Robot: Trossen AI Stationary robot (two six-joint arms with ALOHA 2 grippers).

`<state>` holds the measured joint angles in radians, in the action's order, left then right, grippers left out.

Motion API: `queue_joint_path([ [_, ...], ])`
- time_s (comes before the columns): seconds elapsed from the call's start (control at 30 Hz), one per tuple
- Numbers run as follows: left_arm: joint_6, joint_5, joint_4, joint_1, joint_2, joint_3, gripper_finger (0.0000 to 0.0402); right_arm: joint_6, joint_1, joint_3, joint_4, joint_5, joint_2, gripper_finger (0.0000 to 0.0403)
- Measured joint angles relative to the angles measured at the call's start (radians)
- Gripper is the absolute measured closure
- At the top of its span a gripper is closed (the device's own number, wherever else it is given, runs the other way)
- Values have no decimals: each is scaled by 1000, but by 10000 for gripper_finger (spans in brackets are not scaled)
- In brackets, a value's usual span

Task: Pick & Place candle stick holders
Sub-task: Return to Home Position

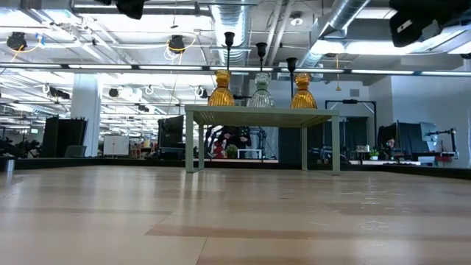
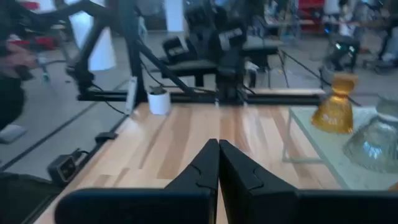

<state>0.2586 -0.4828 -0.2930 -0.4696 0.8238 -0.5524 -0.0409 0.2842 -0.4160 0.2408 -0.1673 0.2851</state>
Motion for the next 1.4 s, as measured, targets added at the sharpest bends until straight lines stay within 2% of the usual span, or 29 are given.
queue_joint_path([
  [0.2,7,-16,-100,-23,0,69,399,18,1,0,58,13,-125,403],
  [0.4,98,-15,-241,-64,-1,125,399,-40,1,-1,134,13,-207,403],
  [0.63,112,-15,-308,-90,-1,172,399,-79,1,89,106,16,-278,403],
  [0.83,112,-14,-318,-101,-1,176,399,-141,1,130,-17,3,-277,403],
  [1.03,112,-14,-320,-100,-1,176,399,-10,3,194,-125,59,-282,403],
  [1.27,104,-14,-321,-100,-1,176,398,11,3,195,-130,66,-282,403],
  [1.4,104,-14,-321,-100,-1,176,397,-32,3,199,-121,73,-282,403],
])
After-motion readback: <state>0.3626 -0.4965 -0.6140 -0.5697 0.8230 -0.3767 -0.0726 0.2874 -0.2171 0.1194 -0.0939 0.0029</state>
